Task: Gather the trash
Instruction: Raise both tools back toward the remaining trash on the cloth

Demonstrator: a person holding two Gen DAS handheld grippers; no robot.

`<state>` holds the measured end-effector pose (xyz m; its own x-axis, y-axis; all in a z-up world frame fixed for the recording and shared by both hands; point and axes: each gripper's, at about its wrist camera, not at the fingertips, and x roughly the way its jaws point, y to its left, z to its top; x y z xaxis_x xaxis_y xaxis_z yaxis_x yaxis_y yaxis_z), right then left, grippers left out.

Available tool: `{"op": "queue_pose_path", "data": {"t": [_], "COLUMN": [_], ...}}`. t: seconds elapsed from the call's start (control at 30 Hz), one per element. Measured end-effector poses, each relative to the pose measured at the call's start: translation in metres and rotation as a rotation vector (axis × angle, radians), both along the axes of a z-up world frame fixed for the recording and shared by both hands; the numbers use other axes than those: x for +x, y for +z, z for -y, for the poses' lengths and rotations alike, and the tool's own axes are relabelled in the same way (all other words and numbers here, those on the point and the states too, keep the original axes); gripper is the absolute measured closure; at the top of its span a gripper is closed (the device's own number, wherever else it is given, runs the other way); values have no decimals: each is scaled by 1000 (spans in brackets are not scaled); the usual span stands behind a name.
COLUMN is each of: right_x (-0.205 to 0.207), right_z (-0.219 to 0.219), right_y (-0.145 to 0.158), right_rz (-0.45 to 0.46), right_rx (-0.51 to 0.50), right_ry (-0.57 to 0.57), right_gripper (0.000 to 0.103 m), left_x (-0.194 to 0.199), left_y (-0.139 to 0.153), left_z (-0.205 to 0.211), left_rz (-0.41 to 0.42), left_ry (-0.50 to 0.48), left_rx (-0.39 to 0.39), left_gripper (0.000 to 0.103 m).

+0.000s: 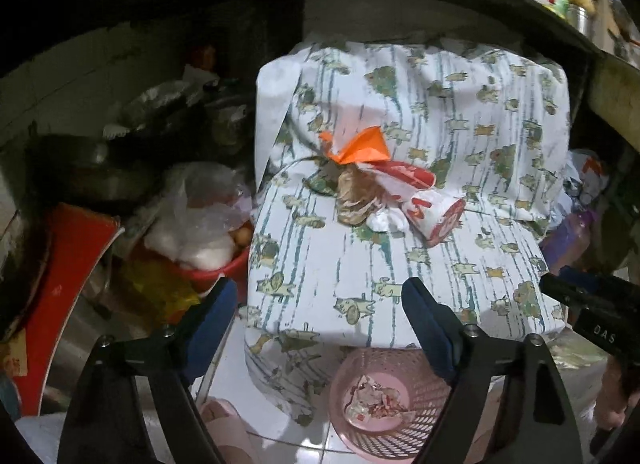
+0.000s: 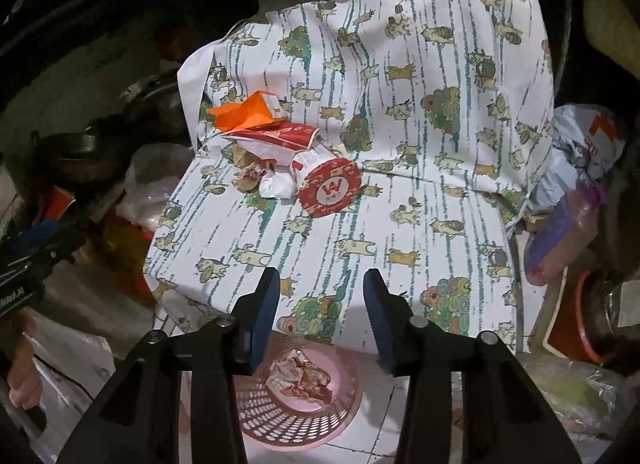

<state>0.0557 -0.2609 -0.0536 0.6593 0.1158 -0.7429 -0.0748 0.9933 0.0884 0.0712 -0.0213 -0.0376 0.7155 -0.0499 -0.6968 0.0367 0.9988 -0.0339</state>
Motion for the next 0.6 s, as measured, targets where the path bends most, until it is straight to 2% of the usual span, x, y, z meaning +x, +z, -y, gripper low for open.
{"op": "queue_pose_path", "data": {"t": [0.13,0.3,0.4,0.5,0.6], "right_x": [1,8,23,38,53], "right_z": [5,15,17,20,17], "right_y": [1,10,28,52,73], "right_rz": [1,17,30,61,106], "right_rx": [1,18,4,18,-26], "right_ry": [-26,-58,-51,-33,-10], "right_gripper": [59,54,52,49,49], "left_x": [5,17,38,55,71], "left_y": [-1,2,12,34,57], "left_z": [-4,-3,-2,1,4], "left_rz": [-20,-18,-32,19,82], "left_ry": [-18,20,11,-1,-20], "left_rx": [-35,-6,6,27,30], "left_gripper": [17,17,17,17,17]}}
